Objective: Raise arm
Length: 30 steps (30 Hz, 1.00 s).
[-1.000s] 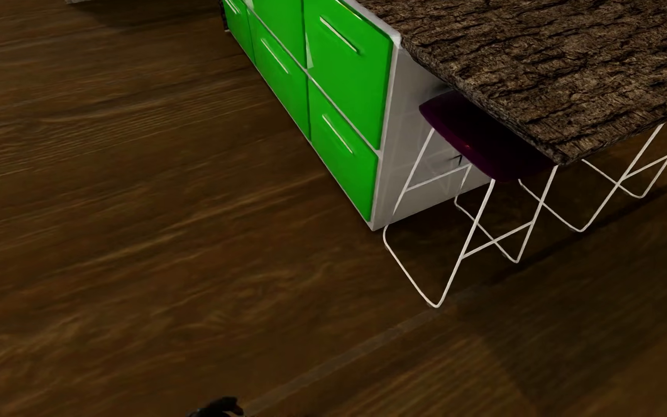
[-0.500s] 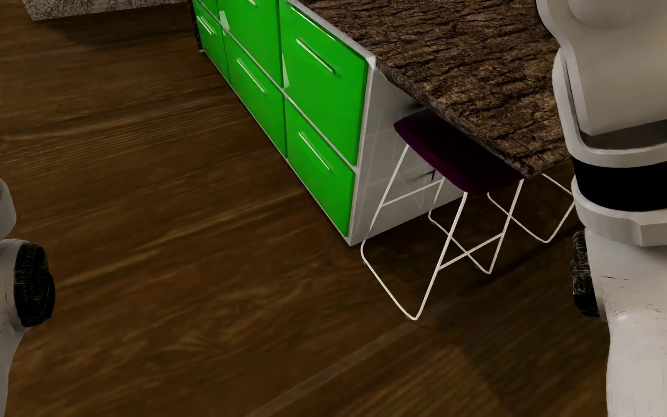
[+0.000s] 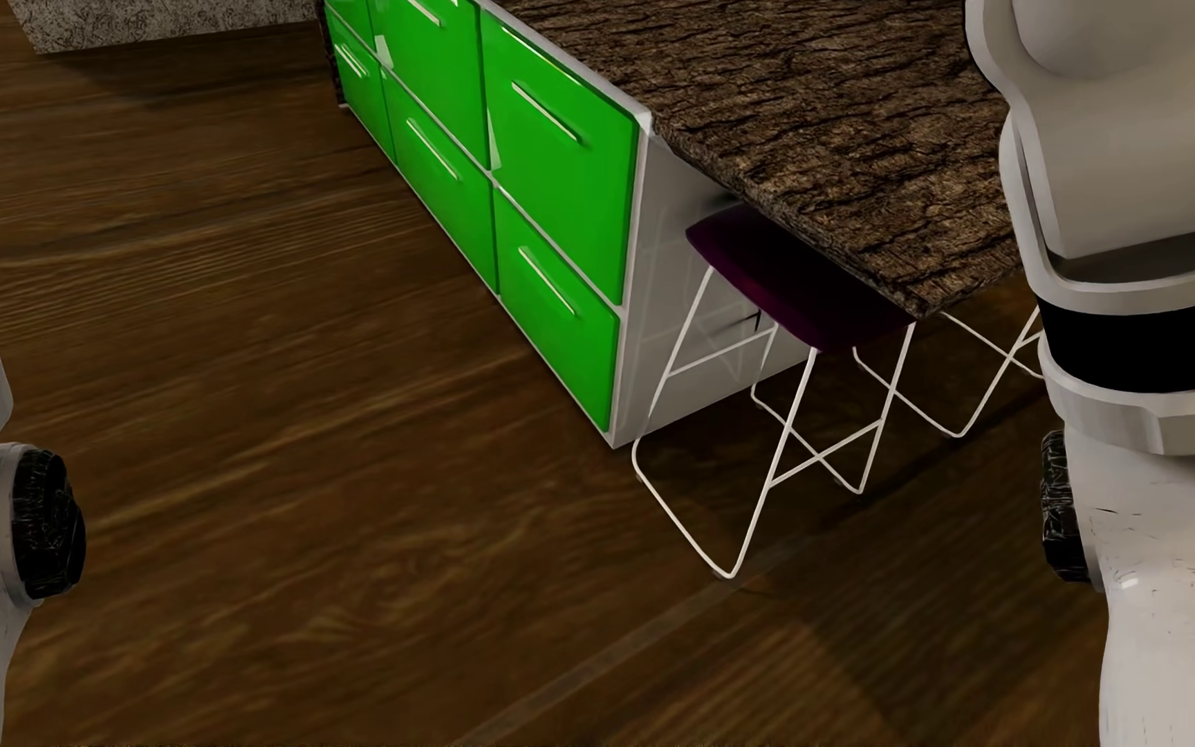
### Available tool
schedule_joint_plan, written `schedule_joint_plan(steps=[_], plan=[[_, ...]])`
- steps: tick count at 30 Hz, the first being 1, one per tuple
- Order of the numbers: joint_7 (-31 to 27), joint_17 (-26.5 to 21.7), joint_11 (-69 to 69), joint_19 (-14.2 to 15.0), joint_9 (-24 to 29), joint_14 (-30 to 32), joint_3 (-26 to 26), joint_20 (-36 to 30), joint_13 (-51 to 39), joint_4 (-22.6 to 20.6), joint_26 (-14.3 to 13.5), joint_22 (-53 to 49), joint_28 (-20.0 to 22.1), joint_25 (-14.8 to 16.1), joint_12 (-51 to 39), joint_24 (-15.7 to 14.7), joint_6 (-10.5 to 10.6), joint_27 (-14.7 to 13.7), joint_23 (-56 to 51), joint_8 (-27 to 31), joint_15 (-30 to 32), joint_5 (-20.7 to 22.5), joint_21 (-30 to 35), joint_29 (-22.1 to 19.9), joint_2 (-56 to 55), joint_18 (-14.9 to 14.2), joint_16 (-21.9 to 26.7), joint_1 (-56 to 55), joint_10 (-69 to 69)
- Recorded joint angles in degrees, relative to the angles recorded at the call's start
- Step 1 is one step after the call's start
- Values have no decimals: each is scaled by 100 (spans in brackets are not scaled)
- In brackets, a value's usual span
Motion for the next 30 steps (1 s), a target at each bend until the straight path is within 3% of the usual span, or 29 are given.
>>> schedule_joint_plan(steps=[30], plan=[[0, 0, -2, 0, 12, -1, 17, 133, 256, -22, 0, 169, 0, 0, 313, 0, -5, 0, 115, 0, -37, -22, -45, 0, 12, 0, 78, 4, -5]])
